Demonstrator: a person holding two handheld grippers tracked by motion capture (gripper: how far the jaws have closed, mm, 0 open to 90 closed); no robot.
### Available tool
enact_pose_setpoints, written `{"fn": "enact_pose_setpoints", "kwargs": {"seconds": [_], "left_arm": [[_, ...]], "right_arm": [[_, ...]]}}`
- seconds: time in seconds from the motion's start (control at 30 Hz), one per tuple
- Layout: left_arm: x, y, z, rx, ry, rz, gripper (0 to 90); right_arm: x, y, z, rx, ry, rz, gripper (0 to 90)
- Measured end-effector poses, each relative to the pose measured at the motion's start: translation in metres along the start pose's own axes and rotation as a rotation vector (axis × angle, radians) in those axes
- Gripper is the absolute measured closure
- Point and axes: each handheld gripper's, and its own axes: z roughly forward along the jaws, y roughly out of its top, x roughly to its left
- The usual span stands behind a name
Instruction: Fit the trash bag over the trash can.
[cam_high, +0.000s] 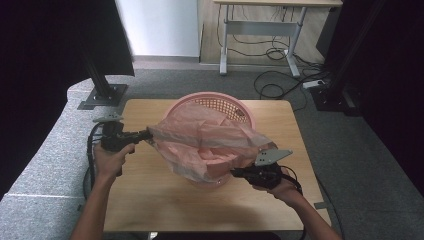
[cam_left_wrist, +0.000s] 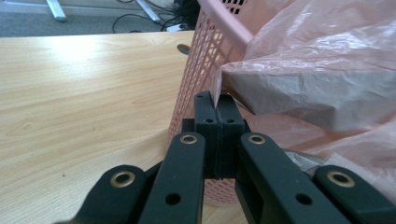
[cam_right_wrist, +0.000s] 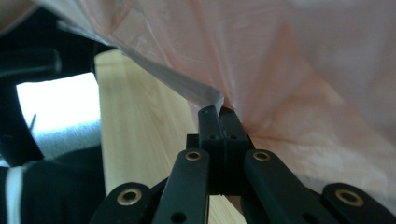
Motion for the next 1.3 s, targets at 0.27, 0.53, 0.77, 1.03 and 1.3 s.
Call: {"fn": "enact_pose_setpoints", "kwargs": {"seconds": [0.27, 0.53, 0.77, 1.03, 1.3], "left_arm": [[-0.002, 0.003, 0.006, -0.027, 0.025, 0.004, 89.6], [-0.005, 0.005, -0.001, -0.066, 0.034, 0.016, 89.5], [-0.007, 0.007, -0.001, -0.077, 0.038, 0.018, 89.4], [-0.008, 0.012, 0.002, -0.066, 0.038, 0.029, 89.4], [-0.004, 0.018, 0.008, -0.059, 0.059, 0.020, 89.5]], "right_arm": [[-0.005, -0.006, -0.009, -0.006, -0.039, 0.018, 79.8], [0.004, 0.001, -0.076, -0.148, -0.091, 0.012, 56.7], [-0.005, 0.028, -0.122, -0.226, -0.252, 0.036, 51.8], [-0.029, 0.051, -0.114, -0.206, -0.335, 0.054, 52.9], [-0.066, 0.067, -0.088, -0.203, -0.405, 0.101, 88.8]]}}
